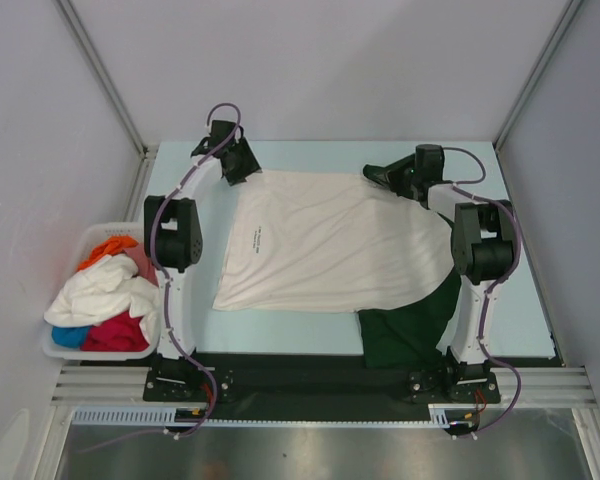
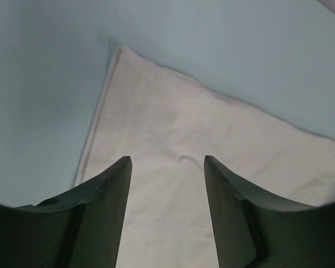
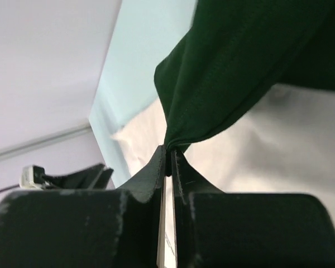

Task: Fold and stack the t-shirts
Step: Flatten the tshirt out, then fold the tshirt

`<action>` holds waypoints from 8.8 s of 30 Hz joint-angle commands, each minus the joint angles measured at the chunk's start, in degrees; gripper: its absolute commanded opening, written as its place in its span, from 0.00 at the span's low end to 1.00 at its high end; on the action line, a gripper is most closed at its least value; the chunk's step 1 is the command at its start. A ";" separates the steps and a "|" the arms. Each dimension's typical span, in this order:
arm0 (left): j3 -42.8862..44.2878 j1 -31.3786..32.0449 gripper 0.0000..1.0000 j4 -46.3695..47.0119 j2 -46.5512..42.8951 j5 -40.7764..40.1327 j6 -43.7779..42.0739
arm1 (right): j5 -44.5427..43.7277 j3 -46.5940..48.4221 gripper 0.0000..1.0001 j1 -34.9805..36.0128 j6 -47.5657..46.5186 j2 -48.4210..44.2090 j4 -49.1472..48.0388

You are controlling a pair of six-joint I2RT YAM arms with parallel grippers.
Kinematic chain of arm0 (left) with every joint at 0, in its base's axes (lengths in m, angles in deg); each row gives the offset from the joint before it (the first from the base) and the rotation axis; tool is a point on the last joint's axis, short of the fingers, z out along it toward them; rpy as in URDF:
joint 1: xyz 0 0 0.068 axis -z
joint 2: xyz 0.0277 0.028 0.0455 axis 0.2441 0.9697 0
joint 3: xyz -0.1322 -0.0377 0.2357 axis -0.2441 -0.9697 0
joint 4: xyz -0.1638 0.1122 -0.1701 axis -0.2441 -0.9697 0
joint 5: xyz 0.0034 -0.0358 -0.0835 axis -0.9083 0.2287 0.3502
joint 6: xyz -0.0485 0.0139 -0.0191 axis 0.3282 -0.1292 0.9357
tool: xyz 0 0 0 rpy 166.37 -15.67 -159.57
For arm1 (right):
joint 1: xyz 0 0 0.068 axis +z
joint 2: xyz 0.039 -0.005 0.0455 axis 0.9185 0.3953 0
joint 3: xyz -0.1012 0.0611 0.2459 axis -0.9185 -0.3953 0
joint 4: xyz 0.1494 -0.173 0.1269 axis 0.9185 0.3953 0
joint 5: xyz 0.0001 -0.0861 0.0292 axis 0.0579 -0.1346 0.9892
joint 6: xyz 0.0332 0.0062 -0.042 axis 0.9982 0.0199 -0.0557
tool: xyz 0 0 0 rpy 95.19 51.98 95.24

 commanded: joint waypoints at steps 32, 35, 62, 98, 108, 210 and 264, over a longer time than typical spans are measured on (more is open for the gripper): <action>13.01 -3.40 0.52 9.79 14.23 -1.17 3.38 | 5.10 -3.35 0.68 -12.97 -25.78 -17.85 24.58; 13.18 -3.66 0.44 10.14 14.40 -1.00 3.03 | 4.84 -0.10 0.69 -13.06 -27.09 -14.51 26.16; 8.97 -4.01 0.00 10.67 8.87 1.64 2.58 | 12.22 29.79 0.47 -13.24 -36.41 16.34 22.13; 4.48 -3.84 0.00 11.29 5.18 1.64 2.76 | 13.28 27.59 0.07 -13.15 -35.53 9.49 28.36; 4.49 -3.84 0.00 11.37 5.00 1.90 3.11 | 15.56 29.87 0.00 -13.76 -34.22 10.90 28.19; -32.08 -4.54 0.00 -2.60 -21.28 0.41 -3.57 | 3.26 -7.74 0.00 -22.90 -24.64 -38.67 58.86; -27.95 -4.54 0.00 -5.24 -18.20 -3.99 -4.18 | -1.31 -15.82 0.00 -23.08 -27.62 -40.34 63.26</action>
